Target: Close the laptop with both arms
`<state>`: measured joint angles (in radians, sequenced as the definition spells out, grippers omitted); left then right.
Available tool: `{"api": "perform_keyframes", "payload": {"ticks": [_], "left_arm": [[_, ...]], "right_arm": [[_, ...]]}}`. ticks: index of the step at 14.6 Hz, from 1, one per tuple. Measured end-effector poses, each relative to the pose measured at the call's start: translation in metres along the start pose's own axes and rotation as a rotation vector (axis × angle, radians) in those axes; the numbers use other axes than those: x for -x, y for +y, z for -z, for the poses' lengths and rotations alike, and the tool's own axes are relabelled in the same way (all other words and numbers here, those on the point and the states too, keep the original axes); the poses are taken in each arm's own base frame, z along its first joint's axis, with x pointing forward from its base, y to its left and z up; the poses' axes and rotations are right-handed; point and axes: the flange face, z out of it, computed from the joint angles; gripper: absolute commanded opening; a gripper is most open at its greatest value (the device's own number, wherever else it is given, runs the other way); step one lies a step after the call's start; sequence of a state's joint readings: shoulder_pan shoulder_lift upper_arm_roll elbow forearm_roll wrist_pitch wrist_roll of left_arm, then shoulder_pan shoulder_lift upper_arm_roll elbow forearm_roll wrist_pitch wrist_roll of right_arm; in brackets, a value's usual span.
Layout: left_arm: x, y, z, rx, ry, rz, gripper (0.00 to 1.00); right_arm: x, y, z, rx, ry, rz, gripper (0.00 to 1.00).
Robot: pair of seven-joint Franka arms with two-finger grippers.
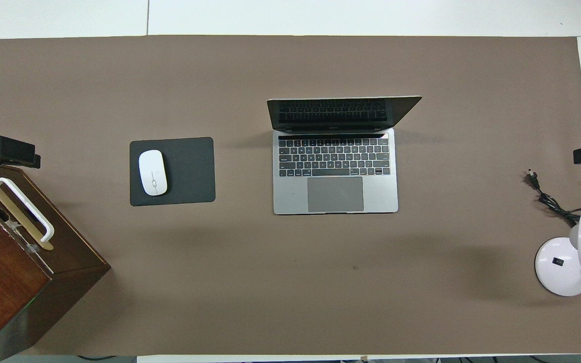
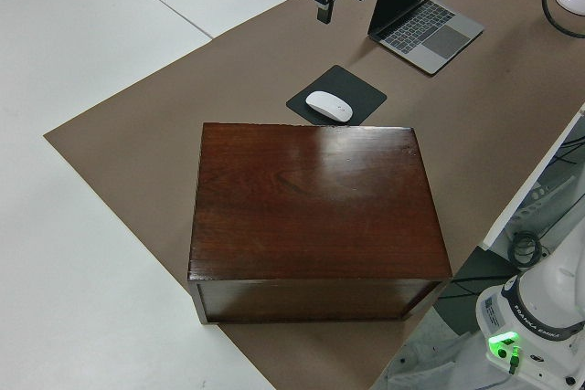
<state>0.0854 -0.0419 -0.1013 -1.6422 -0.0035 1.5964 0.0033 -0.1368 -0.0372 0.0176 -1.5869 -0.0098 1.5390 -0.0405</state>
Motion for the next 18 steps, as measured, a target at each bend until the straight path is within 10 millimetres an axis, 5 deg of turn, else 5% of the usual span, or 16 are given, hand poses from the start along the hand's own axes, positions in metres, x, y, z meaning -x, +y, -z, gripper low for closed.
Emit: {"api": "perform_keyframes", "payload": {"ticks": [13, 15, 18], "left_arm": [[-0.001, -0.018, -0.002, 0.003, -0.004, 0.032, 0.98], [-0.001, -0.018, -0.002, 0.003, -0.004, 0.033, 0.75], [-0.001, -0.016, -0.004, 0.004, -0.01, 0.068, 0.28]], "right_arm": [[-0.005, 0.0, 0.004, 0.002, 0.048, 0.0, 1.0], [-0.006, 0.001, 0.005, 0.002, 0.054, -0.001, 1.0], [-0.008, 0.001, 0.003, 0.002, 0.055, -0.001, 1.0]]}}
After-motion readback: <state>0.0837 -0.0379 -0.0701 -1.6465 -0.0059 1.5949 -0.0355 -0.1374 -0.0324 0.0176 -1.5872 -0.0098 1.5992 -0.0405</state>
